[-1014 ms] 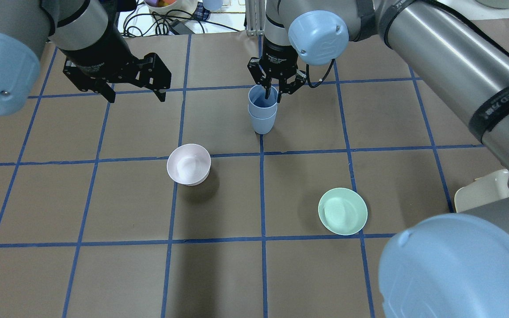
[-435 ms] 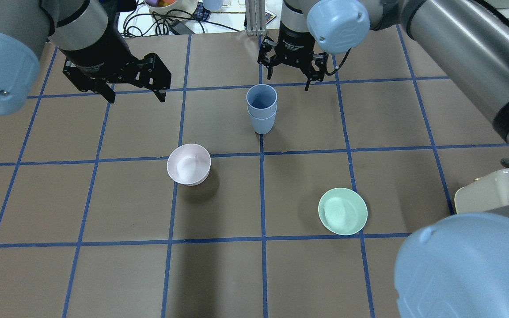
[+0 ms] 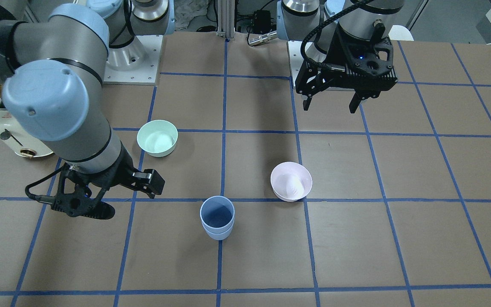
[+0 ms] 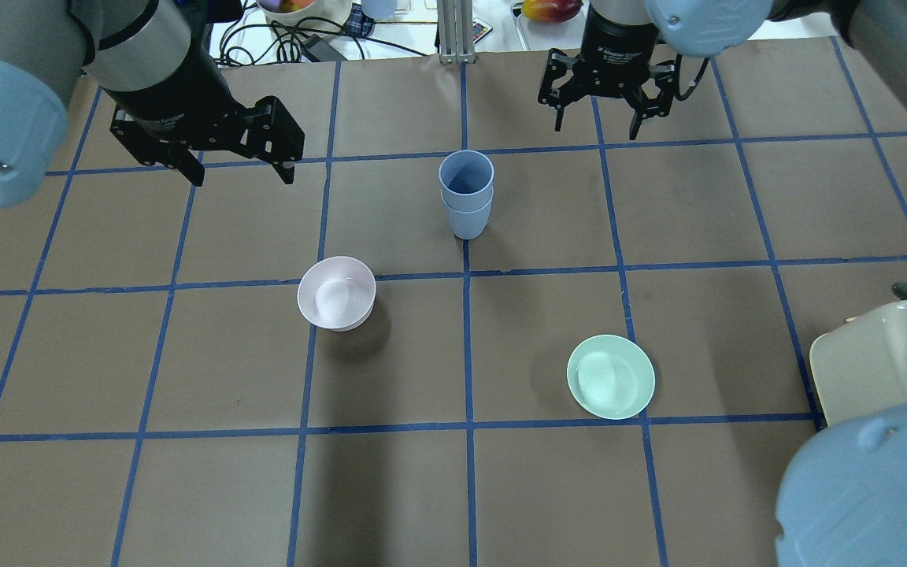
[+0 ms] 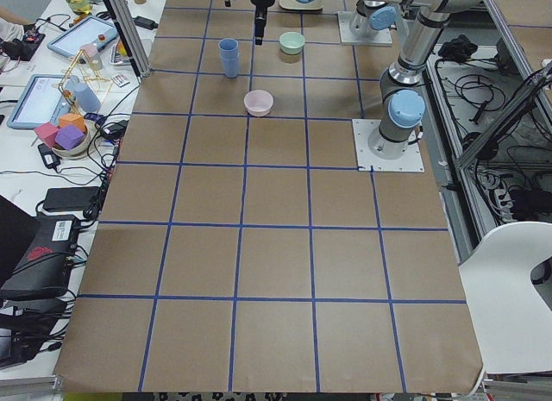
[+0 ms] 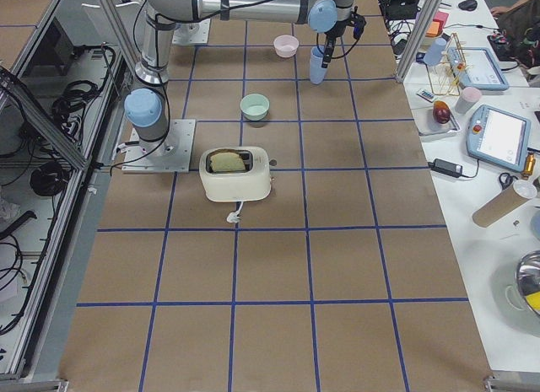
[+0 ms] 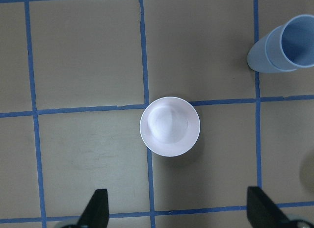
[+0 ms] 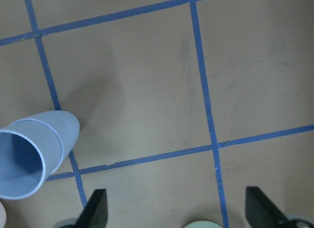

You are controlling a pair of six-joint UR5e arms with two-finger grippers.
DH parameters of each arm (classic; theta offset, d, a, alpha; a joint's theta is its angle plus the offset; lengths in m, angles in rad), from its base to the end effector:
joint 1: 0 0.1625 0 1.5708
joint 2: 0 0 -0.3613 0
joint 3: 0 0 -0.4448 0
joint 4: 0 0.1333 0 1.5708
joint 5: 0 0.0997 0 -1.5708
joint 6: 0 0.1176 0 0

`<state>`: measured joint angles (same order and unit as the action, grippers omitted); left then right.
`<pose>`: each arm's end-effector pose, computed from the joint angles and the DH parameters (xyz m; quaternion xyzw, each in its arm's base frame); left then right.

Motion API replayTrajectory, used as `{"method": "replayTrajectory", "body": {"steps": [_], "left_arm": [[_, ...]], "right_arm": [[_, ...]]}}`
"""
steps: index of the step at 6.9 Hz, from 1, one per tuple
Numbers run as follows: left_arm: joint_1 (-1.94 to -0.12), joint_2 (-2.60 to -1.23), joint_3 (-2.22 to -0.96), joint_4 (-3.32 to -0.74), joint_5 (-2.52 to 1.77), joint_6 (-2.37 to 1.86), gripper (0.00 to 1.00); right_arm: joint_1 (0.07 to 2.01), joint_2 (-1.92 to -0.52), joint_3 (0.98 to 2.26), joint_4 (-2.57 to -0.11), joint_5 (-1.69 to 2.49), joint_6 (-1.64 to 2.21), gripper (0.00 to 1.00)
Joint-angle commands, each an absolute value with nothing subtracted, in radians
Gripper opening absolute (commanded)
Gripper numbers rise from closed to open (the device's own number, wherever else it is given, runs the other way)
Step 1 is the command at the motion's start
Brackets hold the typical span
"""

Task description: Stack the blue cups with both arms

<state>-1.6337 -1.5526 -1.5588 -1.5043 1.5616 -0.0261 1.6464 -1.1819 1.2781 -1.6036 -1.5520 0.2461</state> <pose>-0.1686 -0.5391 0.4297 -0.0186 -0.9986 0.0481 0.0067 0.1859 -0.6596 0.3304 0.0854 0.9958 0.0328 0.0042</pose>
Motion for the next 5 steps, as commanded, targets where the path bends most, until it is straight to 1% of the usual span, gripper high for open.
{"method": "replayTrajectory", "body": {"steps": [1,4,5], "left_arm": [[-1.634,-1.554,-1.56,-1.503,1.562,-0.026,1.0],[-1.634,-1.554,-1.559,-1.503,1.562,-0.026,1.0],[-1.634,-1.554,-1.559,-1.502,1.562,-0.026,1.0]], "right_arm": [[1.599,-1.259,1.307,-1.545,-1.568,0.14,1.0],[1.536,-1.434,1.474,-1.534,-1.568,0.054,1.0],[1.534,-1.465,1.479,-1.525,-1.575,0.052,1.0]]}}
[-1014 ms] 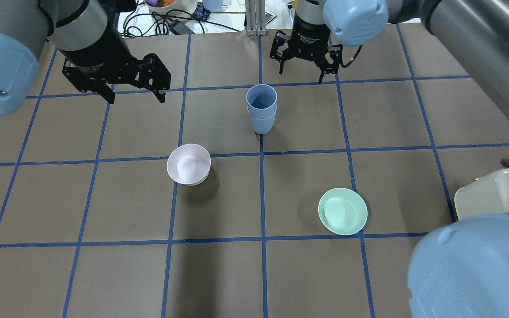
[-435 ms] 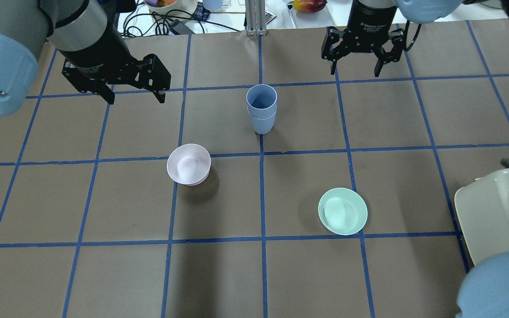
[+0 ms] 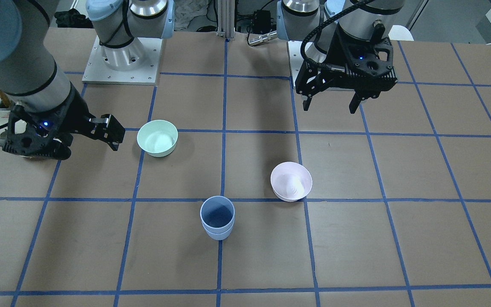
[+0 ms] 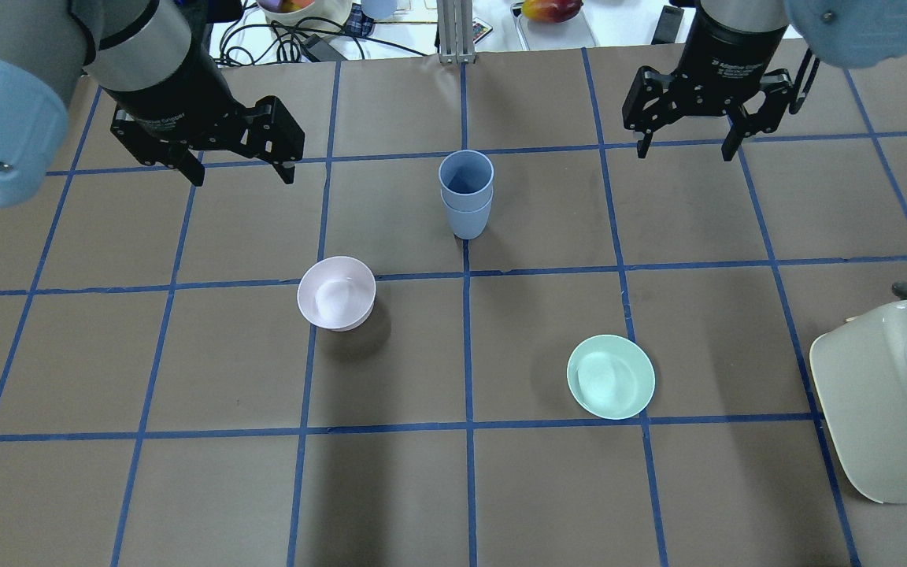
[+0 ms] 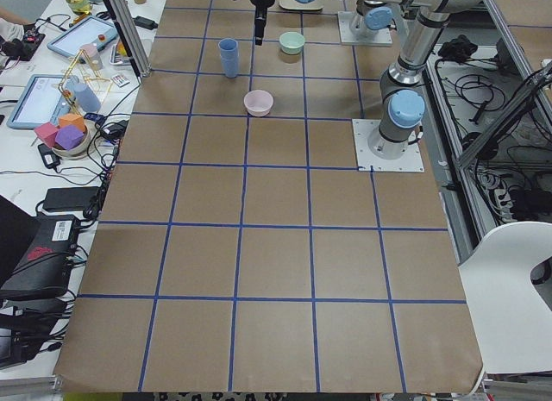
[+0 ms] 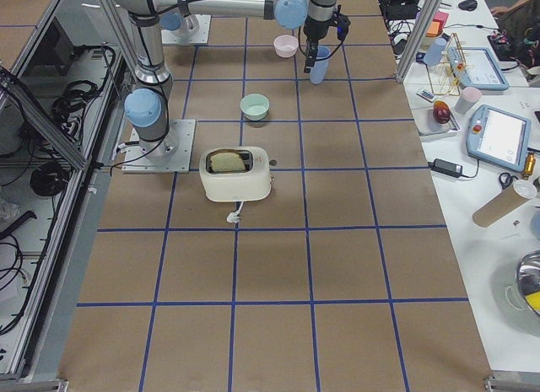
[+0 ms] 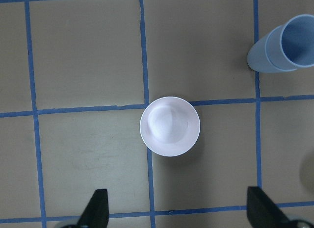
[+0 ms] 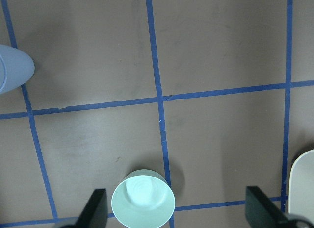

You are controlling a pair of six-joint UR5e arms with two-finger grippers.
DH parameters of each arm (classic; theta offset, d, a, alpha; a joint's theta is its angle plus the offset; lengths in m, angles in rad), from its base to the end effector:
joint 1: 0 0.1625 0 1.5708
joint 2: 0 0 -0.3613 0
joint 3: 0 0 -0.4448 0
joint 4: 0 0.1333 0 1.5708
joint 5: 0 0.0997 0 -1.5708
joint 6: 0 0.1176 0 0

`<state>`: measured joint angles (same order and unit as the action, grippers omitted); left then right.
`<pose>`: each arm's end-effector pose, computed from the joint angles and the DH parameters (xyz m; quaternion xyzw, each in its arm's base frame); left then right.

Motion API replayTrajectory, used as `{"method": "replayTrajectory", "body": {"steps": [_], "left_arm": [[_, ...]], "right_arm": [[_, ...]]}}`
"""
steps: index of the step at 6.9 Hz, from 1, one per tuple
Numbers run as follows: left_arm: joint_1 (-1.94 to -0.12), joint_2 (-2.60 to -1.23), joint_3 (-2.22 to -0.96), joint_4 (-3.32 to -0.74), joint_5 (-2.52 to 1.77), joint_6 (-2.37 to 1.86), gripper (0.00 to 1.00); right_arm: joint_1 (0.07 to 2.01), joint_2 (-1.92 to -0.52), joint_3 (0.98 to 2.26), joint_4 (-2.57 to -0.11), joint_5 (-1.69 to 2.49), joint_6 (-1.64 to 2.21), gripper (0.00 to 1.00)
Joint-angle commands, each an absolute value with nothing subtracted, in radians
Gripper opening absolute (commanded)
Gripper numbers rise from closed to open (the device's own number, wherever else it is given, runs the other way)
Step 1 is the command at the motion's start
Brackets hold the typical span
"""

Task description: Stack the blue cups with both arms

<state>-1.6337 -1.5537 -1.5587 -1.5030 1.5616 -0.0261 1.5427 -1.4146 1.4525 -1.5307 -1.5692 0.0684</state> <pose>-0.1686 -0.5395 0.4293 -0.0186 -0.9986 0.0482 0.0067 0.1168 -0.5944 0.3775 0.0482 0.9981 0.0390 0.0000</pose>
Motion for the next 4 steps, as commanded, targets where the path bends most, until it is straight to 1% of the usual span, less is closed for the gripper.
{"method": "replayTrajectory", "body": {"steps": [1,4], "left_arm": [[-1.634,-1.554,-1.559,-1.503,1.562,-0.026,1.0],[-1.634,-1.554,-1.559,-1.503,1.562,-0.026,1.0]], "right_arm": [[1.532,-1.463,1.48,-1.526,-1.575,0.052,1.0],[1.534,-1.465,1.48,-1.526,-1.575,0.058,1.0]]}}
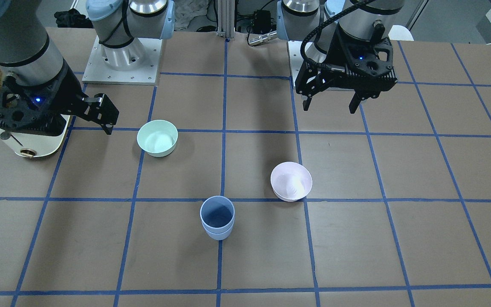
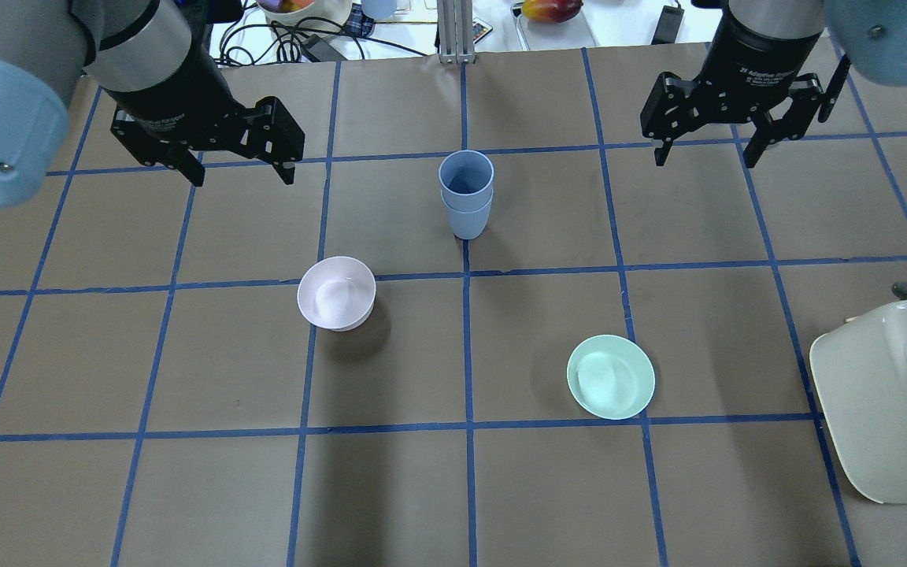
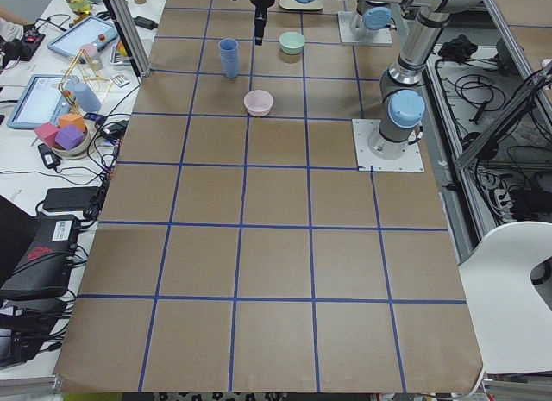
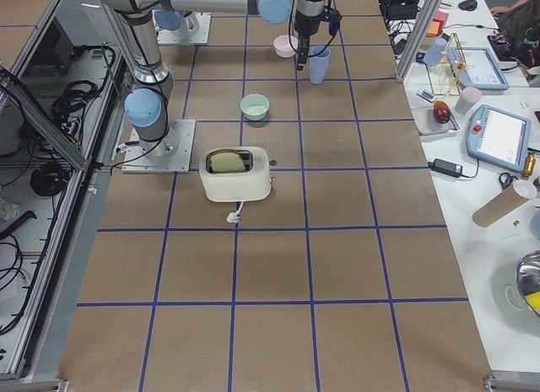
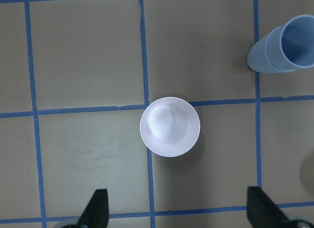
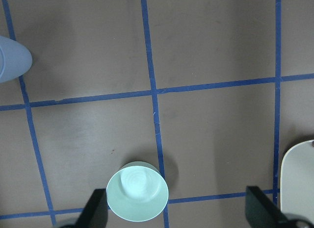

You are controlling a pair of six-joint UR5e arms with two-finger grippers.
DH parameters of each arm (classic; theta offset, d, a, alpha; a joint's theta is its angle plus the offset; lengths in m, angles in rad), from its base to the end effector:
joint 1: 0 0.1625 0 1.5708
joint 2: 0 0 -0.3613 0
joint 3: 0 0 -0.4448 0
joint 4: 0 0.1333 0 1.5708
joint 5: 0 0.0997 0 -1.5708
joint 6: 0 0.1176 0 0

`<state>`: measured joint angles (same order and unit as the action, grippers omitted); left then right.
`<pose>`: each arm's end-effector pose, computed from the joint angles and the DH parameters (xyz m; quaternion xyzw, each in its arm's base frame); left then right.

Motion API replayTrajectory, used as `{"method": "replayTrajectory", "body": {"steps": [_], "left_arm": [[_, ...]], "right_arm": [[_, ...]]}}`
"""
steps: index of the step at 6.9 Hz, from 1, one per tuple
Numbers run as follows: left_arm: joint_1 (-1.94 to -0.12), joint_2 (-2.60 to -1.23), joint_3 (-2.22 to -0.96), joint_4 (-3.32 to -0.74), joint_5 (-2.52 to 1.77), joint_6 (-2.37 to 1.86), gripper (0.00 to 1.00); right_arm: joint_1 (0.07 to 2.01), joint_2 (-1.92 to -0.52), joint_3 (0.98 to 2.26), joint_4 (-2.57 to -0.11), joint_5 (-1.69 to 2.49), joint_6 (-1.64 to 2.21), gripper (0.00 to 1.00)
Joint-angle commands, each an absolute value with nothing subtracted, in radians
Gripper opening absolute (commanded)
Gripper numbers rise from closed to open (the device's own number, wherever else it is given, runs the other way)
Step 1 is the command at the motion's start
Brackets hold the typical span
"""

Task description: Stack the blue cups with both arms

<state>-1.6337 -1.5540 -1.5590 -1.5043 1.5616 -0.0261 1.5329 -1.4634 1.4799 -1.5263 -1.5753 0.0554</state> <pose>-0.1686 -0.5394 0.4289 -0.0186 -0.9987 0.0473 0.0067 0.1109 -0.5804 0.3909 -0.0465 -0.9984 -0.0305 0.0025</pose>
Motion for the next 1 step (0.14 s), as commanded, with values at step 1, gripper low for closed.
{"method": "replayTrajectory", "body": {"steps": [1], "left_arm": [[-1.634,-1.554,-1.559,-1.503,1.562,-0.026,1.0]], "right_arm": [[1.535,-1.465,1.48,-1.528,-1.575,0.063,1.0]]}}
